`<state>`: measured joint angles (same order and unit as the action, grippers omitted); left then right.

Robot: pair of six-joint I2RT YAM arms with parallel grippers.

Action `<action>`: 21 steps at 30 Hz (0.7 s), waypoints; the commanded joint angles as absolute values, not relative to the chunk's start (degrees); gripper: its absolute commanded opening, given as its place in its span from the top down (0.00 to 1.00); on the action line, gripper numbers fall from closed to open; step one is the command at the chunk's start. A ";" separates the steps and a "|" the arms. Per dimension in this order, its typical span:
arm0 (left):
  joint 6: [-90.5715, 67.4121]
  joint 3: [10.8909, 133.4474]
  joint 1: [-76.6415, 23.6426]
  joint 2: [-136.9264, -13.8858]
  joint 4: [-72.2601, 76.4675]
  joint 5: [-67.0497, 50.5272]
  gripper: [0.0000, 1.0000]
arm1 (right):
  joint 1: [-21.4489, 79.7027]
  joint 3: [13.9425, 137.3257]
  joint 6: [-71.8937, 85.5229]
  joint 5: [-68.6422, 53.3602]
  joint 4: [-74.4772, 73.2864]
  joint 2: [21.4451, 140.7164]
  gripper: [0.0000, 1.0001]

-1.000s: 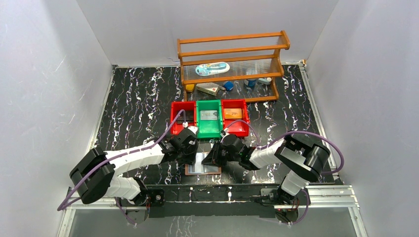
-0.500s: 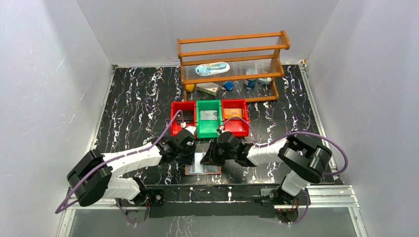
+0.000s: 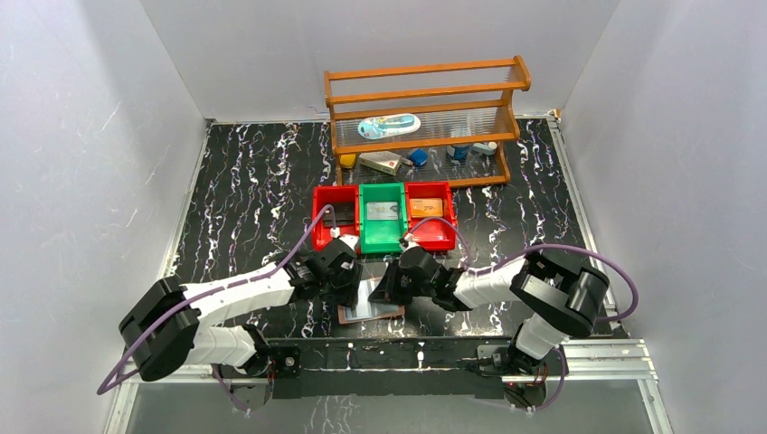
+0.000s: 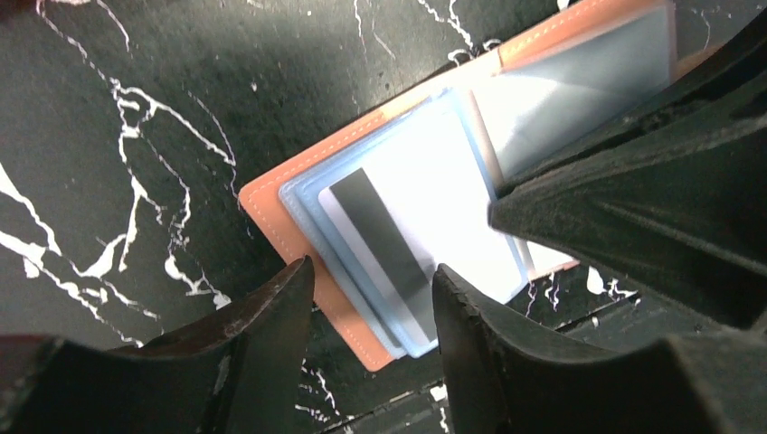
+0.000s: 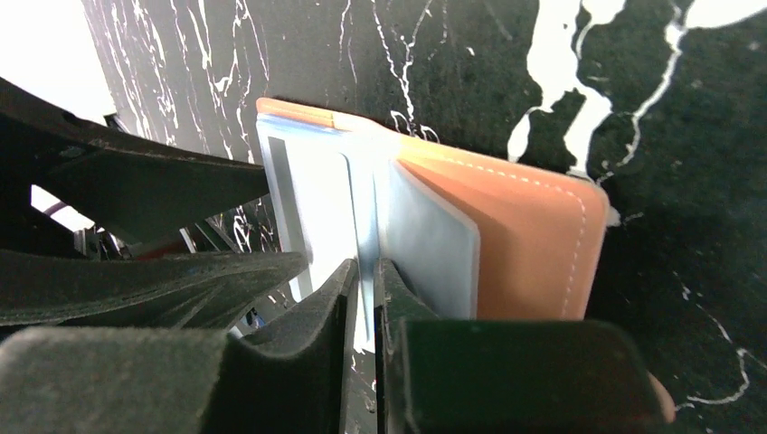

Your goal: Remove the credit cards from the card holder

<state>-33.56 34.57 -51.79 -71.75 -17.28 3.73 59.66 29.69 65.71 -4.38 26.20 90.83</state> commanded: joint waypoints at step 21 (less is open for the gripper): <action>-39.06 29.31 -52.44 -70.64 -12.59 -1.71 0.62 | 59.50 26.52 69.30 -3.49 33.97 87.92 0.69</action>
